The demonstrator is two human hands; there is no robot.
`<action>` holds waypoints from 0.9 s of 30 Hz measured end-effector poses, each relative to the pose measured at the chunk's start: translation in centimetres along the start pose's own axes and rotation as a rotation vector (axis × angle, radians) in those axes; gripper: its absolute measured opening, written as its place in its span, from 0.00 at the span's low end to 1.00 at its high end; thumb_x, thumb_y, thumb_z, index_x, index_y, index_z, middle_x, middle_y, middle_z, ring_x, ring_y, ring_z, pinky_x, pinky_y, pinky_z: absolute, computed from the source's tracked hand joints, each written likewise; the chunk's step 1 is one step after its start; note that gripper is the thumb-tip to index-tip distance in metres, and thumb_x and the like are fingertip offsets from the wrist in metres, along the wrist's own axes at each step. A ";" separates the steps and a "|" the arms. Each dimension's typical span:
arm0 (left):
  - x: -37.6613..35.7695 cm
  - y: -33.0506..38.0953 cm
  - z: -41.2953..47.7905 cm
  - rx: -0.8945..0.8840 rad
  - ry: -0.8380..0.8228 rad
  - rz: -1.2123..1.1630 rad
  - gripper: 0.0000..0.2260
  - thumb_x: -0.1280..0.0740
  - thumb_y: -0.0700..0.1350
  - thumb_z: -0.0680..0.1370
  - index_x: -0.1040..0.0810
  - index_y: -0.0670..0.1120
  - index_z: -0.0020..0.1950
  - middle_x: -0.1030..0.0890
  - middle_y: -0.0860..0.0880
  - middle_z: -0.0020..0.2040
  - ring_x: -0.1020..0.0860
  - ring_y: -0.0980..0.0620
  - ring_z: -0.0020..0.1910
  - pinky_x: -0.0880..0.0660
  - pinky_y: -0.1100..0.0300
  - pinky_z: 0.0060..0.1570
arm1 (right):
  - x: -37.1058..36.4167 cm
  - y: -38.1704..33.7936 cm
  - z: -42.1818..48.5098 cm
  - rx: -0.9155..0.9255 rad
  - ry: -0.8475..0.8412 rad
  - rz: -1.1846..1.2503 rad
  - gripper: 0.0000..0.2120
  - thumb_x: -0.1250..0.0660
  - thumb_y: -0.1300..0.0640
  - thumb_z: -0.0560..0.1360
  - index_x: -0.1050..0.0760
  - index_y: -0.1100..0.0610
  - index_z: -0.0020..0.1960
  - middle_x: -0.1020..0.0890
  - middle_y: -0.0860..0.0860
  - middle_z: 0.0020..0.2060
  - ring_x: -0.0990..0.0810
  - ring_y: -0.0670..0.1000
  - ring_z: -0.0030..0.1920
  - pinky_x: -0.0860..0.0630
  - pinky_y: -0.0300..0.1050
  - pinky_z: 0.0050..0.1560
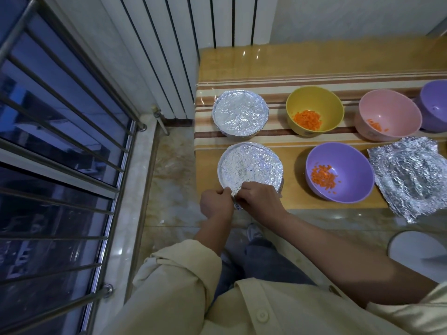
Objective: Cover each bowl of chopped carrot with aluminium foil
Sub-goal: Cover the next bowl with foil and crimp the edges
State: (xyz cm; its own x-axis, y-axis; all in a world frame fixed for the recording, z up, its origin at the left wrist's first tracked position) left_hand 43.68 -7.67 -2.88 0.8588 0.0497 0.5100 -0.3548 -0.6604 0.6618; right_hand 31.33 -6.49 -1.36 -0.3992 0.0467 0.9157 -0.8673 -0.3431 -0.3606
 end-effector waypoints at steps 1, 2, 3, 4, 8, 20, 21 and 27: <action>0.1 0.3 0.0 -0.010 0.001 0.018 0.12 0.31 0.47 0.76 0.14 0.40 0.41 0.15 0.41 0.38 0.16 0.43 0.42 0.21 0.53 0.47 | 0.0 0.0 0.0 0.002 0.008 0.001 0.07 0.32 0.59 0.67 0.22 0.57 0.31 0.27 0.50 0.27 0.25 0.52 0.28 0.36 0.40 0.21; 0.2 0.5 0.2 -0.018 0.000 0.028 0.11 0.32 0.46 0.76 0.15 0.40 0.40 0.15 0.41 0.38 0.16 0.43 0.42 0.21 0.53 0.47 | 0.1 0.0 0.1 0.011 0.021 0.005 0.06 0.32 0.59 0.67 0.21 0.57 0.32 0.26 0.50 0.27 0.25 0.52 0.29 0.36 0.41 0.21; 0.3 0.7 0.2 -0.026 -0.002 0.038 0.11 0.32 0.46 0.76 0.15 0.40 0.40 0.15 0.41 0.38 0.16 0.43 0.42 0.21 0.53 0.47 | 0.1 0.0 0.1 0.029 0.031 0.005 0.05 0.32 0.59 0.67 0.21 0.57 0.34 0.25 0.51 0.29 0.25 0.52 0.30 0.34 0.42 0.22; 0.5 0.9 0.4 -0.033 -0.004 0.057 0.11 0.32 0.46 0.75 0.15 0.40 0.40 0.15 0.41 0.38 0.17 0.42 0.42 0.22 0.53 0.46 | 0.2 0.0 0.0 0.053 0.039 0.001 0.03 0.30 0.59 0.67 0.21 0.58 0.35 0.24 0.51 0.30 0.25 0.53 0.31 0.33 0.43 0.23; 0.6 0.8 1.2 -0.047 0.016 0.091 0.10 0.31 0.46 0.74 0.14 0.41 0.38 0.15 0.41 0.37 0.16 0.42 0.40 0.20 0.51 0.46 | 0.0 0.7 -1.0 0.074 0.038 -0.019 0.09 0.24 0.64 0.63 0.25 0.60 0.34 0.25 0.54 0.30 0.26 0.55 0.30 0.31 0.45 0.25; -0.7 -0.6 -1.2 0.032 -0.058 0.020 0.20 0.34 0.56 0.78 0.16 0.38 0.42 0.16 0.40 0.40 0.18 0.39 0.44 0.26 0.53 0.45 | -0.2 1.2 -0.3 0.082 0.014 0.030 0.09 0.33 0.59 0.70 0.23 0.60 0.33 0.25 0.53 0.29 0.26 0.54 0.29 0.31 0.44 0.23; -0.9 -0.5 -1.2 0.035 -0.069 0.021 0.19 0.35 0.53 0.79 0.16 0.38 0.43 0.16 0.38 0.42 0.18 0.38 0.46 0.25 0.52 0.47 | -0.2 1.2 -0.3 0.090 0.018 0.030 0.10 0.35 0.58 0.71 0.23 0.60 0.33 0.25 0.53 0.30 0.26 0.54 0.29 0.31 0.44 0.24; -1.7 0.1 -0.2 0.013 -0.125 -0.027 0.19 0.38 0.49 0.74 0.18 0.33 0.42 0.17 0.34 0.41 0.17 0.35 0.44 0.20 0.43 0.49 | -0.2 1.4 -0.3 0.074 0.002 0.036 0.13 0.41 0.56 0.73 0.23 0.60 0.35 0.24 0.53 0.32 0.25 0.54 0.32 0.29 0.47 0.25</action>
State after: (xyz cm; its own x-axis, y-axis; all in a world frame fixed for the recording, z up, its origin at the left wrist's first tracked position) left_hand 42.08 -7.67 -3.53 0.9076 -0.0251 0.4191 -0.3264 -0.6700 0.6667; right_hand 30.12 -6.67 -2.14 -0.4306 0.0344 0.9019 -0.8280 -0.4126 -0.3796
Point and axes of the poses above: each hand's wrist, its own z-axis towards the middle knuckle, its own x-axis out of the back of the hand, y = z × x, the point moved 3 cm from there along z, towards the middle knuckle
